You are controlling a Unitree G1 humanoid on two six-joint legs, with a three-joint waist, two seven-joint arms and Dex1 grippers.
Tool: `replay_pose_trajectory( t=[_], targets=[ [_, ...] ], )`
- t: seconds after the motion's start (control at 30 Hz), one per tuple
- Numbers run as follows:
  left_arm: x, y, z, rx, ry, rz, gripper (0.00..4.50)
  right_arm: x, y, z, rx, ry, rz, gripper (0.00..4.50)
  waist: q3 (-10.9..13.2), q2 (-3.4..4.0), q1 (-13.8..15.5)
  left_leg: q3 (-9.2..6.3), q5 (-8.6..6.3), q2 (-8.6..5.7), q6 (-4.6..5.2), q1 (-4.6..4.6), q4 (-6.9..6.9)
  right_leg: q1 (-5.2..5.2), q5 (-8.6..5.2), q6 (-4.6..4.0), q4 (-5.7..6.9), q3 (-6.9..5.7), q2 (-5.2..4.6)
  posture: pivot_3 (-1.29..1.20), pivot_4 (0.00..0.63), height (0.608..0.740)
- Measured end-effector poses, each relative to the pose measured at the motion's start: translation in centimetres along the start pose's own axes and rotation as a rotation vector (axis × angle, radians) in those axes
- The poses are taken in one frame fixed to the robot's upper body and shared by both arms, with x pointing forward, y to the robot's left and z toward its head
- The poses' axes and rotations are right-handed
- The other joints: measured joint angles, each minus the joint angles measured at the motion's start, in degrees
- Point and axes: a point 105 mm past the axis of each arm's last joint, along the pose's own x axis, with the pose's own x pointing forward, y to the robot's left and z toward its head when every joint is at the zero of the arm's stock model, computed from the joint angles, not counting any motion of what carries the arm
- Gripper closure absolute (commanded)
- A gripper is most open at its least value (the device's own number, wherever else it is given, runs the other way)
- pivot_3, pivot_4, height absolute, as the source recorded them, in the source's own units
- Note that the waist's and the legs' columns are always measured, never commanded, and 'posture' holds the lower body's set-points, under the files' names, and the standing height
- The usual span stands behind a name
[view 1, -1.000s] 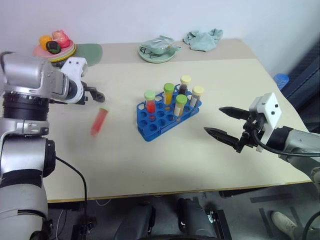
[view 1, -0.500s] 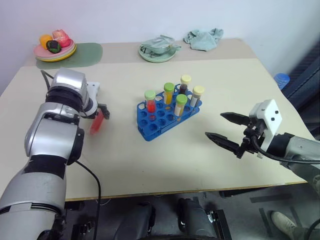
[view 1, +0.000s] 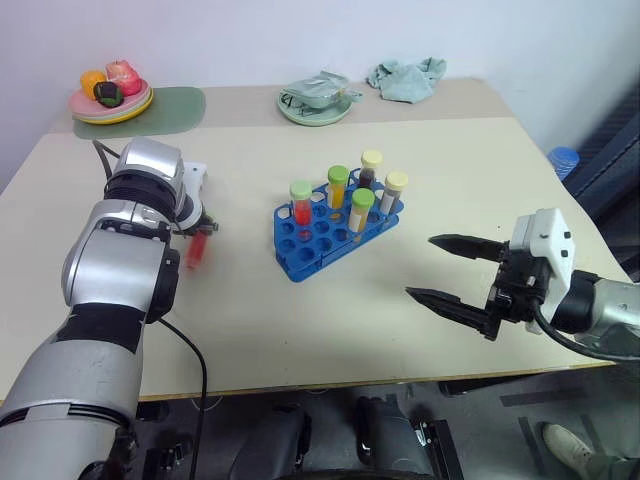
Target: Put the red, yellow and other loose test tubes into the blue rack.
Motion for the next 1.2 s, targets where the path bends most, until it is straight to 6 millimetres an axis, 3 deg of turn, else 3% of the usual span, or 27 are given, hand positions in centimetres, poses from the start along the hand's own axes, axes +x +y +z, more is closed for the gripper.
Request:
replay_pose_trajectory(
  t=[0.13,0.23,0.3,0.37,0.47,0.53,0.6,0.67,0.83,0.93,1.2],
  targets=[
    [-0.1,-0.1,-0.1,-0.012,0.008,-0.016,3.73,0.3,0.3,0.5,-0.021,-0.021,0.038,0.15,0.0,-0.01,0.05,0.0,0.0,0.0,0.0,-0.02,0.0,0.0,0.0,0.0,-0.01,-0.01,0.0,0.0,0.15,0.74],
    [-1.0,-0.6,0.4,-0.013,-0.045,-0.15,3.73,0.3,0.3,0.3,-0.022,-0.019,0.047,0.15,0.01,-0.01,-0.14,0.01,0.0,0.0,0.01,-0.1,-0.01,-0.11,0.0,0.0,0.0,0.0,-0.01,0.0,0.15,0.74],
    [-3.0,-0.6,1.0,0.036,-0.173,-0.297,3.73,0.3,0.0,0.2,-0.023,-0.016,0.036,0.15,0.0,0.0,-0.8,0.04,0.0,0.01,0.0,-0.35,0.03,-0.46,0.0,-0.01,0.16,0.04,-0.03,0.0,0.15,0.74],
    [-5.1,-1.0,0.4,0.127,-0.275,-0.421,3.73,0.2,-0.4,-0.1,-0.015,-0.01,0.025,0.15,0.0,0.02,-1.57,0.1,0.0,0.0,0.0,-0.47,0.06,-0.69,0.0,-0.02,0.52,0.07,-0.08,0.0,0.15,0.74],
    [-7.8,-3.8,-1.7,0.26,-0.42,-0.663,3.73,0.1,-0.7,-0.4,-0.003,-0.011,0.014,0.15,0.0,0.03,-1.48,0.16,0.01,0.0,-0.01,-0.47,0.18,-0.68,0.0,-0.04,0.52,0.04,-0.1,0.0,0.15,0.74],
    [-10.8,-5.6,-3.1,0.293,-0.503,-0.901,3.73,0.3,-0.6,-0.4,0.0,-0.023,0.019,0.15,0.01,0.01,-1.29,0.14,0.04,0.0,-0.06,-0.46,0.23,-0.64,0.0,-0.05,0.5,0.0,-0.09,0.0,0.15,0.74],
    [-13.4,-6.2,-3.6,0.355,-0.597,-0.982,3.73,0.4,-0.5,-0.4,0.002,-0.033,0.021,0.15,0.0,0.03,-1.23,0.14,0.05,0.0,-0.08,-0.32,0.22,-0.52,0.0,-0.05,0.5,0.0,-0.11,0.0,0.15,0.74],
    [-14.5,-6.9,-4.3,0.458,-0.669,-0.996,3.73,0.5,-0.6,-0.4,0.004,-0.035,0.018,0.15,-0.02,0.07,-1.32,0.18,0.04,0.0,-0.08,0.03,0.08,-0.19,-0.01,-0.06,0.42,0.04,-0.12,0.0,0.15,0.74],
    [-14.2,-9.7,-4.6,0.559,-0.825,-1.061,3.73,0.4,-0.9,-0.5,0.004,-0.036,-0.013,0.15,-0.03,0.08,-1.15,0.12,0.03,0.03,-0.07,0.13,0.06,0.04,0.0,-0.06,0.18,-0.03,-0.09,0.0,0.15,0.74],
    [-15.0,-12.7,-3.2,0.515,-1.103,-1.138,3.73,0.1,-1.2,-0.5,0.004,-0.038,-0.051,0.15,-0.04,0.08,-0.12,0.11,0.0,0.04,-0.01,0.12,0.06,0.15,0.01,-0.05,-0.08,-0.09,-0.09,0.0,0.15,0.74],
    [-13.2,-14.3,-2.2,0.481,-1.37,-1.034,3.73,-0.5,-1.1,-0.7,0.008,-0.044,-0.13,0.15,-0.08,0.14,0.36,0.13,-0.04,0.06,0.06,0.12,0.07,0.22,0.02,-0.04,-0.18,-0.08,-0.07,0.0,0.15,0.74]
  ],
)
